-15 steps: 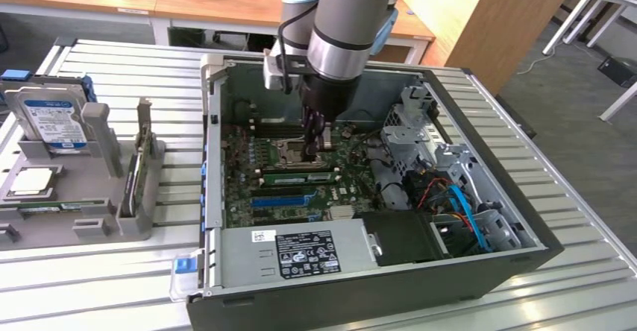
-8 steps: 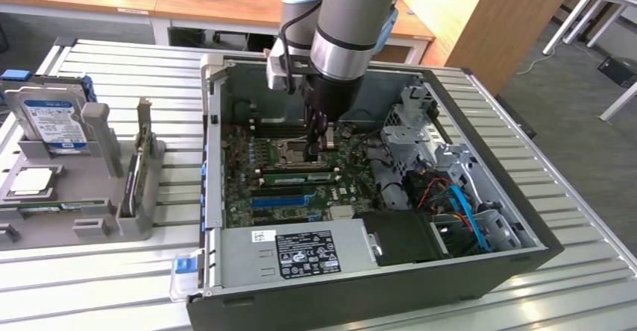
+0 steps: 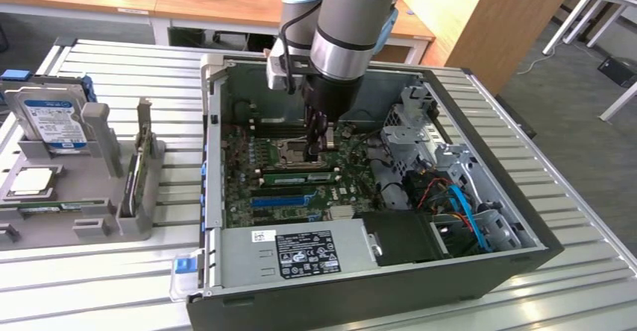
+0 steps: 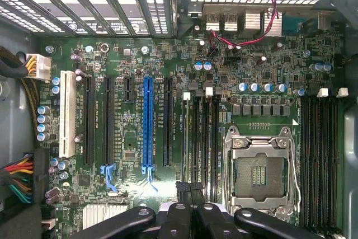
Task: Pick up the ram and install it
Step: 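Press down the ram until it locks into place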
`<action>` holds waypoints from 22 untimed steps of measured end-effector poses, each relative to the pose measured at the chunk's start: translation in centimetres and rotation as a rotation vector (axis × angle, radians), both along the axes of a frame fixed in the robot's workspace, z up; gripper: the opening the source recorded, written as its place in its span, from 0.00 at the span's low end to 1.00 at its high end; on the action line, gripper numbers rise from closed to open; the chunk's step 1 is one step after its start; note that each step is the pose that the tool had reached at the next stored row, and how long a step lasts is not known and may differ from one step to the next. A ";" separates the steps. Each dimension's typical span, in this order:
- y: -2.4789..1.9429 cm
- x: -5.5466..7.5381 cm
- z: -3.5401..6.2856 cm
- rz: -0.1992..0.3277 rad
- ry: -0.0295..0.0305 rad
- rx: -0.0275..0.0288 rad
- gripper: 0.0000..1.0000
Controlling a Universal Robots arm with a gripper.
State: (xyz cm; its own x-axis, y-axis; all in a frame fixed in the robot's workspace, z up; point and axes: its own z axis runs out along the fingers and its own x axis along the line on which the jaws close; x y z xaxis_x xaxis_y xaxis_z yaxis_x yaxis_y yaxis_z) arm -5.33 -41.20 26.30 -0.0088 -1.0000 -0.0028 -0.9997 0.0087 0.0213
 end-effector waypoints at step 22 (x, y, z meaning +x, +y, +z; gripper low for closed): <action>0.00 0.0 -0.01 -0.221 0.0000 -0.0001 0.11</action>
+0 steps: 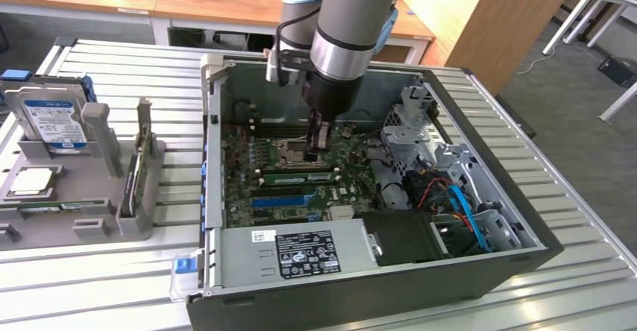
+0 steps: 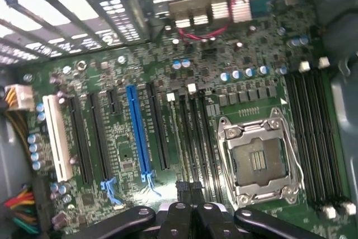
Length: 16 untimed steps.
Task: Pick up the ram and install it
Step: 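Press down the ram until it locks into place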
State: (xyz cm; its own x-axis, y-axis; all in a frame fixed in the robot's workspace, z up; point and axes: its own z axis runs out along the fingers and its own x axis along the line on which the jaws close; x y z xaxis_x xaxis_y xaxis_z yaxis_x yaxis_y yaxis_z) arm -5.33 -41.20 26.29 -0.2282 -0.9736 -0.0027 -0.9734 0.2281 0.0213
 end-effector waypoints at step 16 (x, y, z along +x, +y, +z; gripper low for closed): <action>0.00 0.0 -0.02 -0.285 0.0001 0.0000 0.11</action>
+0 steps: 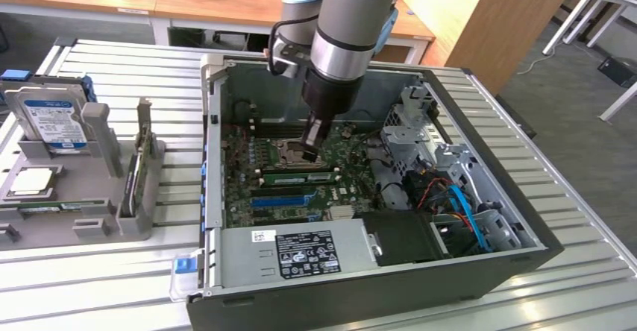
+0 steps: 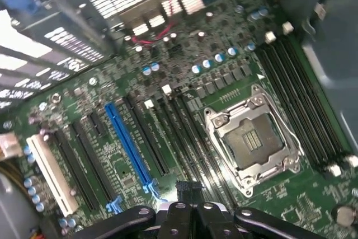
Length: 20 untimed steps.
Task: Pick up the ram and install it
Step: 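Press down the ram until it locks into place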
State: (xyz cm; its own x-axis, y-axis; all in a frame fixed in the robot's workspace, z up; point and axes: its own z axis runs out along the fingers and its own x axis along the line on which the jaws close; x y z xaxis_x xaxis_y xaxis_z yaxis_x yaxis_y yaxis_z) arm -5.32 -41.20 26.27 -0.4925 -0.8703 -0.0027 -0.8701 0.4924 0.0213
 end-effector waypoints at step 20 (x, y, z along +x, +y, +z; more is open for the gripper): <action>0.00 0.0 -0.02 -0.356 0.0000 0.0000 0.11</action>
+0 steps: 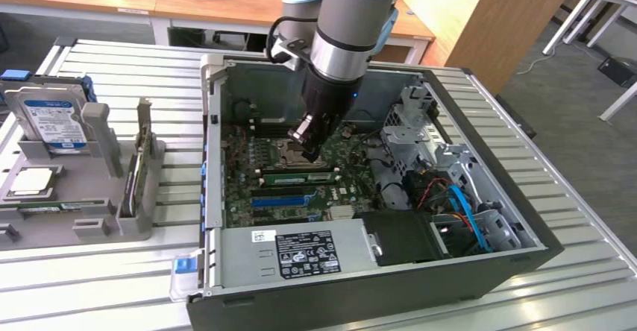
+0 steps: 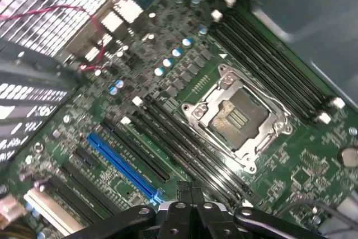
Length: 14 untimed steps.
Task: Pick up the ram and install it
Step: 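Press down the ram until it locks into place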
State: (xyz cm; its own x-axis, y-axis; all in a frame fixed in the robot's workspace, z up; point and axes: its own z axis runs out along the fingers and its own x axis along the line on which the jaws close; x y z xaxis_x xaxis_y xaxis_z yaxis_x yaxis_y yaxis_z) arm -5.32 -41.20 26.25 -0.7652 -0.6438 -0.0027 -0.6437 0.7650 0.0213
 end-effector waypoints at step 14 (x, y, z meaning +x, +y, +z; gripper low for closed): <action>0.00 0.0 -0.01 -0.252 0.0000 0.0000 0.11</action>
